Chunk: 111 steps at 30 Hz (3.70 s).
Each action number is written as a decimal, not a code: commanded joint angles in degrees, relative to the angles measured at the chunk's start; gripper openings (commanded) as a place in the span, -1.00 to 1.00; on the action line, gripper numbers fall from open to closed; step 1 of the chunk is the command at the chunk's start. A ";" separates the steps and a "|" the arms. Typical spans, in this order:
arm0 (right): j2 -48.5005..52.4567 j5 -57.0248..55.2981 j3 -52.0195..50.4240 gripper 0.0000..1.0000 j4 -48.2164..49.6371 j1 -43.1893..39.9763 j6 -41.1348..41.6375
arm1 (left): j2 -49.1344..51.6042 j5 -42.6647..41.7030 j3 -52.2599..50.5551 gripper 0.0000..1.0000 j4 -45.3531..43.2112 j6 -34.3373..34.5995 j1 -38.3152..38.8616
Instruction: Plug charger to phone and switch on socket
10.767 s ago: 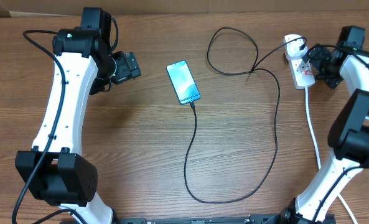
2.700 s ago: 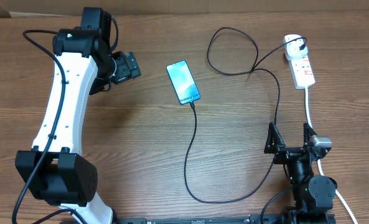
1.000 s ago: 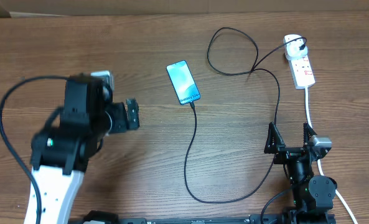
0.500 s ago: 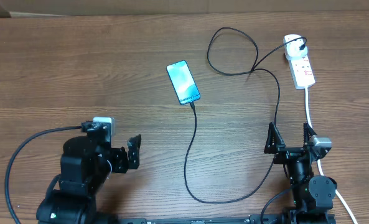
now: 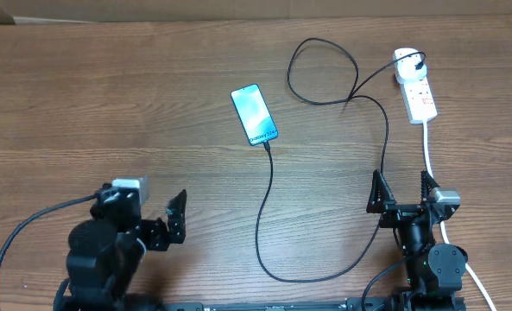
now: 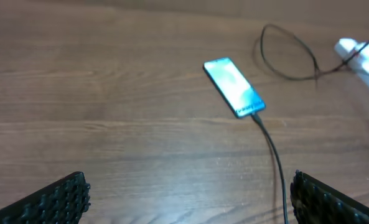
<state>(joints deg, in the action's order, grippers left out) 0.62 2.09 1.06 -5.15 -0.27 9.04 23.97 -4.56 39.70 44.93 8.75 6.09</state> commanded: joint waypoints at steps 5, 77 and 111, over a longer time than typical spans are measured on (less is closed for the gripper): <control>-0.46 -0.72 -0.61 1.00 0.33 0.26 0.31 | -7.63 -4.57 -6.38 1.00 -7.48 -2.56 -2.86; -0.46 -0.72 -0.61 1.00 0.33 0.26 0.31 | -23.80 7.65 -39.45 0.99 -40.48 -10.49 -5.84; -0.46 -0.72 -0.61 1.00 0.33 0.26 0.31 | -23.76 7.32 -39.43 1.00 -40.65 -10.08 -6.32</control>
<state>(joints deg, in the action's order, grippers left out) 0.62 2.07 1.06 -5.17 -0.27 8.99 0.60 2.42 0.49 4.36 -0.45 -0.14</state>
